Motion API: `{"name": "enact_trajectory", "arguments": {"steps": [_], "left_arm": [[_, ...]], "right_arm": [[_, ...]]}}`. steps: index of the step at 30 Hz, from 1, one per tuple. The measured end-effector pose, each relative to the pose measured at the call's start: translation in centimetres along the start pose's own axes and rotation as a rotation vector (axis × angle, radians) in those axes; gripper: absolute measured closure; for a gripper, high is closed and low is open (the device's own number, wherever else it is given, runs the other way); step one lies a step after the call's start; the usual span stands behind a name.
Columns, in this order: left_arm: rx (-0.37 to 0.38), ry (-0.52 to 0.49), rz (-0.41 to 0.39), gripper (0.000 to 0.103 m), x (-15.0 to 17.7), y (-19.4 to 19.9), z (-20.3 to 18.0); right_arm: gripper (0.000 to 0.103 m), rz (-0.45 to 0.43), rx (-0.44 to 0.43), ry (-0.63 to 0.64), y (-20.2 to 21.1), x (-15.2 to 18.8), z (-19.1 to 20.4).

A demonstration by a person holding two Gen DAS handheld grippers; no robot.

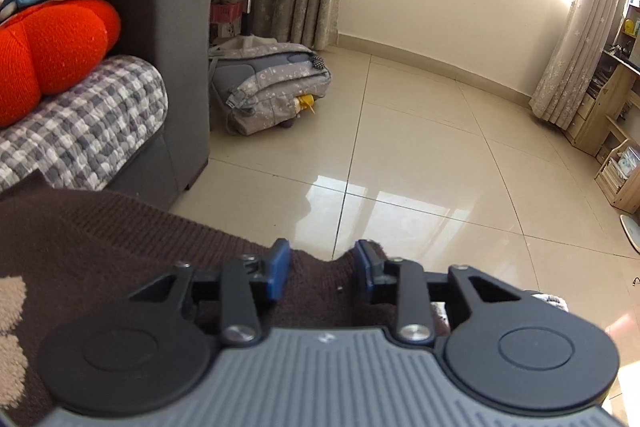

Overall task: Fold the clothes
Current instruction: 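Open both grippers to release the hem onto the folded sweater, then grasp the folded brown sweater edge with both grippers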

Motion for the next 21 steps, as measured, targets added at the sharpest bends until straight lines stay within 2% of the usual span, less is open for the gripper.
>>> {"name": "enact_trajectory", "arguments": {"steps": [3,4,7,9,13,18,21], "left_arm": [[0.003,-0.008,0.019,0.045,0.3,2.3,0.4],[0.007,-0.004,0.028,0.041,0.5,3.1,0.5],[0.081,0.069,0.072,0.027,1.6,4.5,1.8],[0.147,0.122,0.103,0.025,2.8,5.4,2.7],[0.29,0.221,0.175,0.024,5.6,6.3,4.1],[0.345,0.287,0.18,0.021,8.4,7.0,5.2],[0.384,0.358,0.199,0.019,9.4,6.1,5.9]], "right_arm": [[0.039,-0.014,0.002,-0.051,2.7,0.1,-2.4],[0.038,-0.006,-0.003,-0.076,3.7,0.6,-3.5],[0.031,0.021,-0.036,-0.153,6.5,2.4,-6.2],[0.026,0.031,-0.056,-0.208,8.4,4.1,-7.8],[0.025,0.083,-0.155,-0.345,10.9,7.9,-9.4],[0.025,0.145,-0.299,-0.513,13.0,12.0,-10.0],[0.028,0.168,-0.337,-0.581,12.9,13.6,-9.5]]}}
Point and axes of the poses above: each gripper's, at about its wrist camera, not at the fingertips, and y roughly against the way its jaws point, z to its left, x to its underside, the point moved 2 cm from there along -y, roughly the way its jaws point
